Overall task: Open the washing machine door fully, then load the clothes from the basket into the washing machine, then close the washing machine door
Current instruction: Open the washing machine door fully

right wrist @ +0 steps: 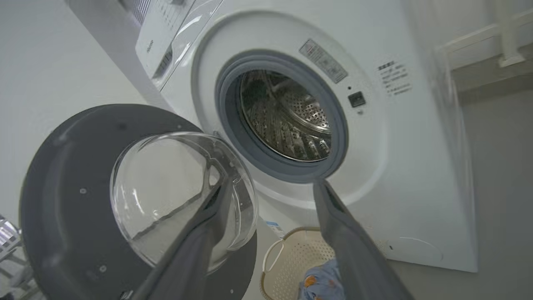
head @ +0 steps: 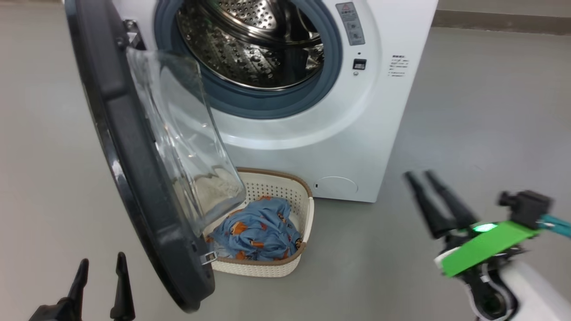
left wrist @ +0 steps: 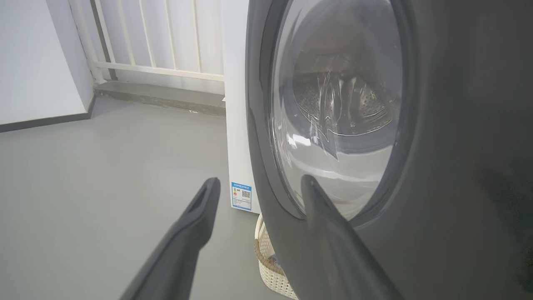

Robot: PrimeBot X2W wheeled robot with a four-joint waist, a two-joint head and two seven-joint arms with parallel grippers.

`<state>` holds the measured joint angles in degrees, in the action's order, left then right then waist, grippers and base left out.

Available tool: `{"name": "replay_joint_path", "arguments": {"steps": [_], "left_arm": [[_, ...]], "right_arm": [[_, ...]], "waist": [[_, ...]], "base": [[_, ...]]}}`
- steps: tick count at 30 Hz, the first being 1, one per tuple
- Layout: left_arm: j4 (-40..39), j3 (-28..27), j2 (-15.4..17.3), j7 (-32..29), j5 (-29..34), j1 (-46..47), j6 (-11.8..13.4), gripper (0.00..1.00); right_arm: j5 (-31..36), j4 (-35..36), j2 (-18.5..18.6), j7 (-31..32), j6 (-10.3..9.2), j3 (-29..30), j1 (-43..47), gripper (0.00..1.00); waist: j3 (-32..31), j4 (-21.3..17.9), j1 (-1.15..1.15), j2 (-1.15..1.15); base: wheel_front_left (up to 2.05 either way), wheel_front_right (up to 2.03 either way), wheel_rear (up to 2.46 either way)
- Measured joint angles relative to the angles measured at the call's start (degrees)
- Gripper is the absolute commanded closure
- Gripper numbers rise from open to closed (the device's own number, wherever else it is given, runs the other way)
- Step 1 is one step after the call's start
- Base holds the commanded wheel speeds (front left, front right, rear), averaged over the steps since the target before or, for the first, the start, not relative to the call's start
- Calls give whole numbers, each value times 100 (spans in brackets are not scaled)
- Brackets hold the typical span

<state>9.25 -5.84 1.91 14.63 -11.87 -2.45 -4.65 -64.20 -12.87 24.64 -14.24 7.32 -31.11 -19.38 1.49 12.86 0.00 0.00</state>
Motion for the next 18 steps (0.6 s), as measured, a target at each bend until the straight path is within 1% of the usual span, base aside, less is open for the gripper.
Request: {"name": "replay_joint_path", "arguments": {"steps": [3, 4, 6, 10, 18], "left_arm": [[-2, -51, 1, 0, 0, -13, -9, 0], [-2, -59, 1, 0, 0, -13, -9, 0], [-2, -88, 0, 0, 1, -14, -10, 0], [-2, -137, 1, 0, 0, -27, -16, 0], [-1, -183, 1, 0, 1, -102, -25, 0]], "right_arm": [[1028, 8, -333, -7, 0, 1252, 397, 0], [1338, 36, -489, -8, 0, 1593, 563, 0], [1976, 104, -762, -8, 0, 2056, 948, 0], [2945, 310, -1257, -8, 0, 2646, 1552, 0], [4186, 929, -1923, -8, 0, 3345, 2139, 0]], "waist": [[-30, -103, 0, 0], [-41, -131, 0, 0], [-60, -181, 0, 0], [-93, -268, 0, 0], [-97, -416, 0, 0]], "base": [[0, 0, 0], [0, 0, 0], [0, 0, 0], [0, 0, 0], [0, 0, 0]]}}
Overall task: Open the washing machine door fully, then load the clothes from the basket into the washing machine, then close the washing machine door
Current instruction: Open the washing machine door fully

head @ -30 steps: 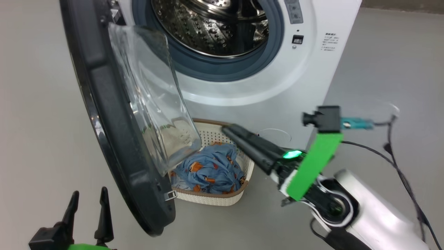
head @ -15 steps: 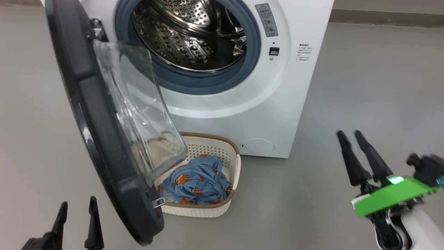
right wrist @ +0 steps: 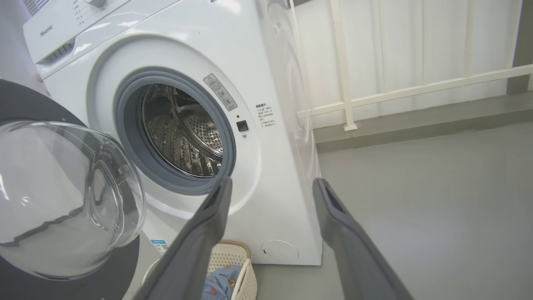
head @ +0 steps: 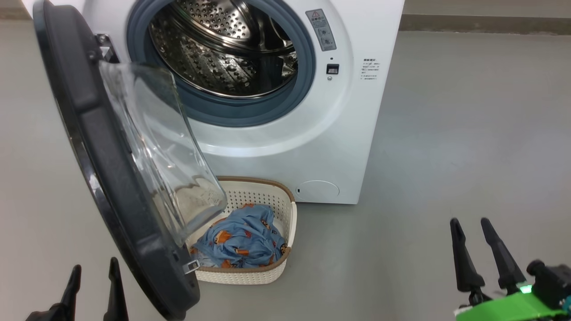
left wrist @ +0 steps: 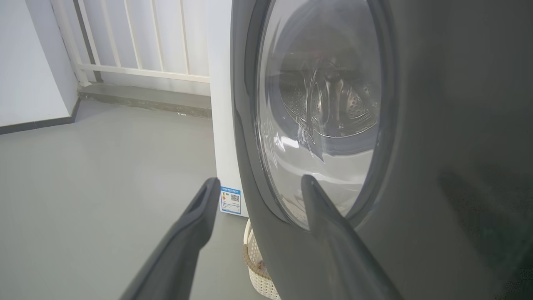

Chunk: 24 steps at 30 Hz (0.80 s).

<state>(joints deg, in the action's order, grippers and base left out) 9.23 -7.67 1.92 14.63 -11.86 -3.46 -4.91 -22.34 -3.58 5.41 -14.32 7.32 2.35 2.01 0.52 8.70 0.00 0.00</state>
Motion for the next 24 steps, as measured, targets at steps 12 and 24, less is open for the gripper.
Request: {"name": "replay_joint_path", "arguments": {"steps": [12, 24], "left_arm": [[-33, -66, 0, 0, 9, -34, -40, 0], [-78, -136, 1, 0, 9, -162, -41, 0]], "right_arm": [[1050, 36, -256, 0, 1, 537, 508, 0], [1120, 22, -308, 1, 2, 749, 576, 0]], "waist": [[-33, -103, 0, 0], [-96, -244, 0, 0]], "base": [[0, 0, 0], [0, 0, 0]]}}
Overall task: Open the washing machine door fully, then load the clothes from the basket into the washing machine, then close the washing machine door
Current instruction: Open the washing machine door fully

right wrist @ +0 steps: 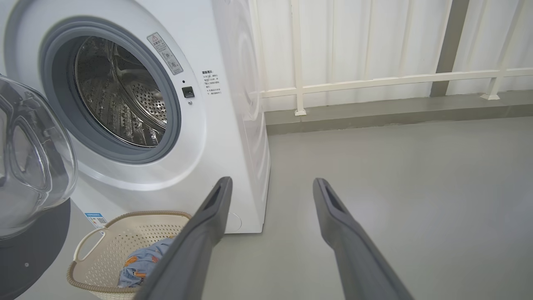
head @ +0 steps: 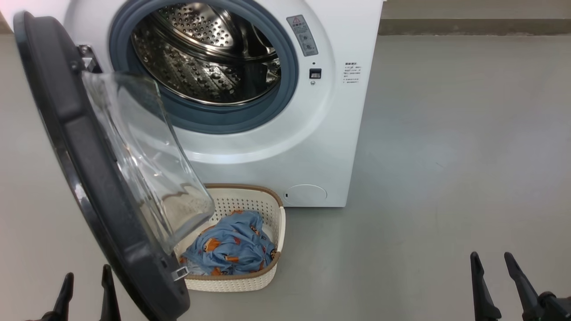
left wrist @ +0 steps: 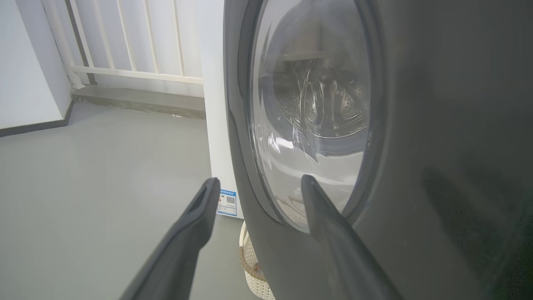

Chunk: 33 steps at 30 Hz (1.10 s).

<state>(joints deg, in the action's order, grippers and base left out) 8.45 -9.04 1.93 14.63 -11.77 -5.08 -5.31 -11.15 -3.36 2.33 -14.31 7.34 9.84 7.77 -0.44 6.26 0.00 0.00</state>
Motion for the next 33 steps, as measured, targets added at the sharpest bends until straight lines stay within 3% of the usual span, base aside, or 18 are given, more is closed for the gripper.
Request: {"name": "replay_joint_path", "arguments": {"steps": [18, 19, 20, 26, 33], "left_arm": [[-1, -83, -1, 0, 47, -52, -14, 0], [27, -83, 0, 0, 46, -53, -56, 59], [59, -81, -1, 0, 46, -55, -57, 100], [199, -133, -1, 0, -57, -82, -43, 100], [-62, -433, -3, 0, -285, -64, 275, 100]], "right_arm": [[-16, -63, -8, 0, 0, -20, 86, 0], [-16, -67, -9, 0, 0, -20, 98, 0], [-16, -68, -9, 0, 0, -20, 126, 0], [-16, -82, -15, 0, 0, -1, 168, 0], [-20, -81, -19, 0, 0, 71, 172, 0]], "waist": [[-17, -103, 0, 0], [-22, -105, 0, 0], [-27, -108, 0, 0], [-68, -105, 0, 0], [-92, -39, 0, 0]], "base": [[0, 0, 0], [0, 0, 0], [0, 0, 0], [0, 0, 0], [0, 0, 0]]}}
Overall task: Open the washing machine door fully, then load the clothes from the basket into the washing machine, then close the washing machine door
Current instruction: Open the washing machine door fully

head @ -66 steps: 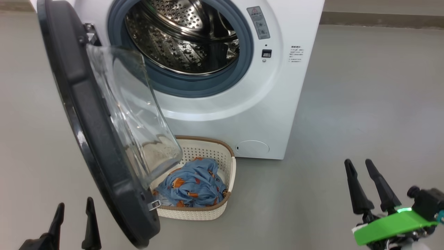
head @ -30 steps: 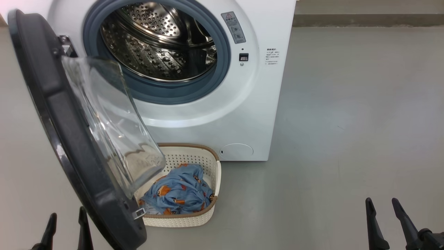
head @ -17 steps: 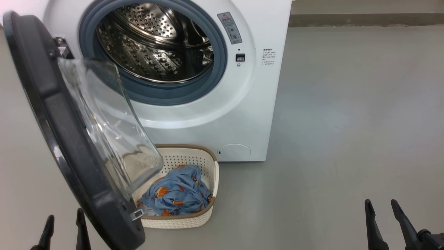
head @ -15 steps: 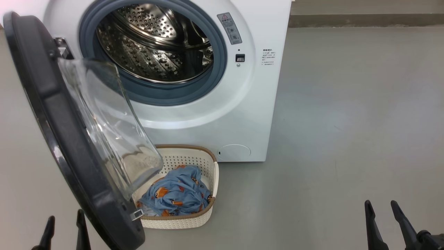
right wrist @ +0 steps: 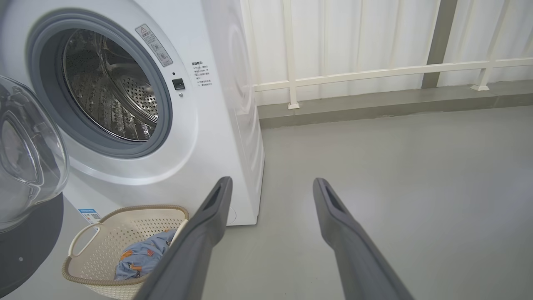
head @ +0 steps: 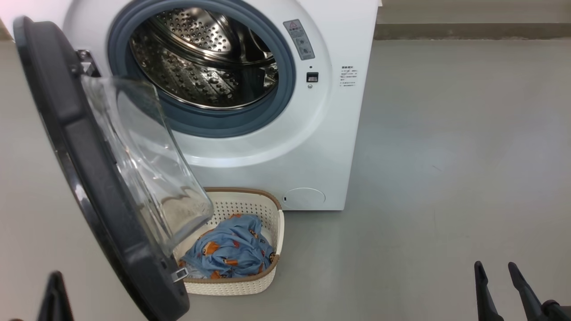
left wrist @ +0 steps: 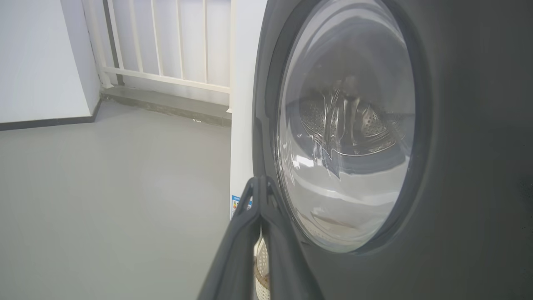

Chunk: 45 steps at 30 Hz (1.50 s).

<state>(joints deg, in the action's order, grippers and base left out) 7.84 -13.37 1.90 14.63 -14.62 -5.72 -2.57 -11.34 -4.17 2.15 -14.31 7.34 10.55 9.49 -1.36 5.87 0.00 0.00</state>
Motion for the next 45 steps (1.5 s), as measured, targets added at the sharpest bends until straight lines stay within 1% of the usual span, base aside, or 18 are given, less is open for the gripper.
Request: {"name": "replay_joint_path", "arguments": {"steps": [4, 7, 8, 10, 15, 18, 20, 23, 26, 29, 30, 32, 34, 35, 41, 45], "left_arm": [[-366, -143, 1, 0, -24, 132, 141, 100], [-578, -71, 12, -11, 75, 299, 179, 100], [-719, -16, 44, -108, 98, 391, 181, 100], [-1148, 79, 160, -435, 159, 683, 181, 100], [-2513, 302, 499, -1540, 160, 1810, 171, 100], [-3112, 489, 606, -2135, 113, 2455, 172, 100], [-3377, 688, 627, -2465, 65, 2785, 171, 100], [-3654, 1213, 416, -2839, -43, 2947, 172, 100], [-3721, 1984, 154, -3029, -104, 2865, 218, 100], [-3661, 2855, 52, -3058, -309, 2412, 450, 100], [-3661, 2855, 52, -3058, -309, 2412, 450, 100], [-3471, 3325, 43, -3036, -422, 1994, 622, 100], [-3260, 3607, 48, -2932, -444, 1688, 769, 100], [-3088, 3771, 54, -2805, -480, 1521, 917, 100], [-2495, 4065, 82, -2440, -804, 1039, 1218, 100], [-1989, 4094, 89, -2164, -894, 788, 1279, 100]], "right_arm": [[-31, -1, -1, 0, 0, 91, 3, 0], [-38, -2, -2, 0, 0, 123, 20, 0], [-38, -3, -3, 0, 0, 133, 20, 0], [-40, -12, -3, 0, 0, 133, 21, 0], [-60, -18, -5, 0, 0, 136, 24, 0], [-172, -16, -7, 0, 0, 143, 24, 0], [-192, -15, -8, 0, 0, 156, 24, 0], [-198, -16, -10, 0, 0, 197, 24, 0], [-252, -24, -10, 0, 0, 211, 25, 0], [-254, -25, -13, 0, 0, 215, 25, 0], [-254, -25, -13, 0, 0, 215, 25, 0], [-254, -26, -14, 0, 0, 210, 25, 0], [-254, -26, -14, 0, 0, 196, 25, 0], [-254, -31, -15, -1, 0, 170, 24, 0], [-254, -62, -15, 0, 0, 138, 23, 0], [-254, -83, -15, 0, 0, 93, 22, 0]], "waist": [[-12, 72, 0, 0], [-24, 153, 0, 0], [-31, 188, 0, 0], [-48, 262, 0, 0], [-105, 460, 0, 0], [-131, 569, 0, 0], [-141, 627, 0, 0], [-137, 703, 0, 0], [-126, 780, 0, 0], [-113, 845, 0, 0], [-113, 845, 0, 0], [-97, 875, 0, 0], [-78, 897, 0, 0], [-62, 913, 0, 0], [-22, 965, 0, 0], [22, 971, 0, 0]], "base": [[0, 0, 0], [0, 0, 0], [0, 0, 0], [0, 0, 0], [0, 0, 0], [0, 0, 0], [0, 0, 0], [0, 0, 0], [0, 0, 0], [0, 0, 0], [0, 0, 0], [0, 0, 0], [0, 0, 0], [0, 0, 0], [0, 0, 0], [0, 0, 0]]}}
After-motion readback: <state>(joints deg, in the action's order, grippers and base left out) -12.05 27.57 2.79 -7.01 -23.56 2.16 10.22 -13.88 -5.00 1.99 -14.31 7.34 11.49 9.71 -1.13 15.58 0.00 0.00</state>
